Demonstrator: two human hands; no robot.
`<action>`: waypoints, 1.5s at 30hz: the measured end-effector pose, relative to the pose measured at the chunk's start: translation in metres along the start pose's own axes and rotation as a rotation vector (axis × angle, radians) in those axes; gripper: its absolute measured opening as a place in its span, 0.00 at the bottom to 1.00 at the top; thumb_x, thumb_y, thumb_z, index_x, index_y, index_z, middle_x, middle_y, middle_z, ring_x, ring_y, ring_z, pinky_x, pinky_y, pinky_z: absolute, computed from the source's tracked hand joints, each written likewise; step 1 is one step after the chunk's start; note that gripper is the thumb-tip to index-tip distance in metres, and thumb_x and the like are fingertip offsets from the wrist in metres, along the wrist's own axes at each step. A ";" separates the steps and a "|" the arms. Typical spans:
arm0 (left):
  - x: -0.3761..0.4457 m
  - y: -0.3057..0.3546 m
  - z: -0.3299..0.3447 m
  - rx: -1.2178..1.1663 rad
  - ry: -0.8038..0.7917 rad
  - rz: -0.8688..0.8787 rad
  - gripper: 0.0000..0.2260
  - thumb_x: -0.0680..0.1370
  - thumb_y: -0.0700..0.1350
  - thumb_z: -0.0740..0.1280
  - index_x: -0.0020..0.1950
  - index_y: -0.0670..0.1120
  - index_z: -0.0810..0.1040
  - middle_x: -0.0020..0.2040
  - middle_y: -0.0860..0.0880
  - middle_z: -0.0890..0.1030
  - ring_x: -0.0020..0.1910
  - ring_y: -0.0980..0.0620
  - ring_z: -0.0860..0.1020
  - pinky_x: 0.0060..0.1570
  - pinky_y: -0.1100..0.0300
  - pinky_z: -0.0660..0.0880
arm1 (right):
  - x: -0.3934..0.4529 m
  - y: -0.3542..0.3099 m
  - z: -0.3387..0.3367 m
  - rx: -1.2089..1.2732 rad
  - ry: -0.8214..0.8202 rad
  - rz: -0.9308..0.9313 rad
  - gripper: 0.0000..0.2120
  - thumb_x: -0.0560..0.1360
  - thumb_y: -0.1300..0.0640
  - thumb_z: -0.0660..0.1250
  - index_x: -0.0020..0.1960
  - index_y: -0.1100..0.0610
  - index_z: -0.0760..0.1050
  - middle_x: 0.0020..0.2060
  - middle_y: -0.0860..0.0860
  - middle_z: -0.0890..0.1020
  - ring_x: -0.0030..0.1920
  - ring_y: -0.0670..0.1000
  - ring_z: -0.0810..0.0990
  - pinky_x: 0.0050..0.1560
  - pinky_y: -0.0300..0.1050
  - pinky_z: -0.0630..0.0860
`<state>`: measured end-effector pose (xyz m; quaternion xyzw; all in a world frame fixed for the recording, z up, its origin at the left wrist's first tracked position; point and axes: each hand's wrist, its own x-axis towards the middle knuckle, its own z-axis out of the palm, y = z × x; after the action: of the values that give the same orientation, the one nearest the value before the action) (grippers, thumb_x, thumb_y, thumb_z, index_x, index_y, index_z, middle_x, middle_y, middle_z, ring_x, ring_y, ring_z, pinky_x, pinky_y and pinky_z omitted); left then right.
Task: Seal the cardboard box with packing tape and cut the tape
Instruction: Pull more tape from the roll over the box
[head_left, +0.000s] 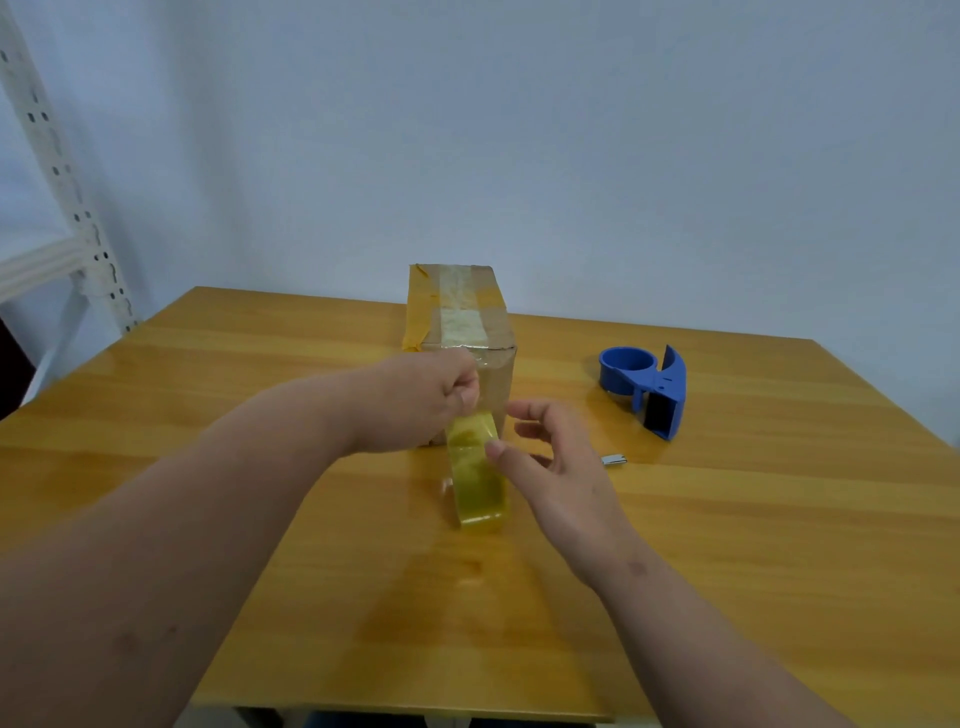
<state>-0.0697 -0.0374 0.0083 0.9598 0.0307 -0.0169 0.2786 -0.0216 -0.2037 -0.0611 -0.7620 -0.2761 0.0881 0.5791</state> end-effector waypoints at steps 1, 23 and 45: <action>0.001 0.001 -0.001 0.011 -0.009 0.006 0.08 0.80 0.47 0.56 0.42 0.50 0.69 0.41 0.51 0.76 0.37 0.52 0.70 0.40 0.55 0.70 | 0.002 -0.004 0.001 -0.030 0.015 -0.029 0.13 0.74 0.50 0.68 0.58 0.48 0.74 0.55 0.46 0.75 0.54 0.41 0.74 0.54 0.41 0.75; 0.011 -0.017 0.018 -0.581 0.171 -0.015 0.26 0.74 0.38 0.70 0.68 0.53 0.67 0.40 0.43 0.85 0.41 0.50 0.84 0.42 0.62 0.79 | 0.023 -0.009 0.000 -0.049 0.103 0.034 0.03 0.77 0.55 0.65 0.45 0.52 0.75 0.42 0.55 0.82 0.40 0.49 0.78 0.34 0.35 0.72; 0.012 -0.014 0.023 -0.700 0.248 -0.141 0.28 0.72 0.37 0.71 0.69 0.50 0.65 0.38 0.44 0.85 0.34 0.54 0.83 0.28 0.70 0.73 | 0.024 -0.007 -0.003 -0.300 0.103 -0.083 0.12 0.74 0.57 0.70 0.57 0.48 0.79 0.41 0.39 0.77 0.42 0.38 0.75 0.42 0.32 0.72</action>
<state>-0.0593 -0.0370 -0.0193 0.7966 0.1343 0.0918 0.5822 -0.0020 -0.1925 -0.0487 -0.8314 -0.2873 -0.0171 0.4753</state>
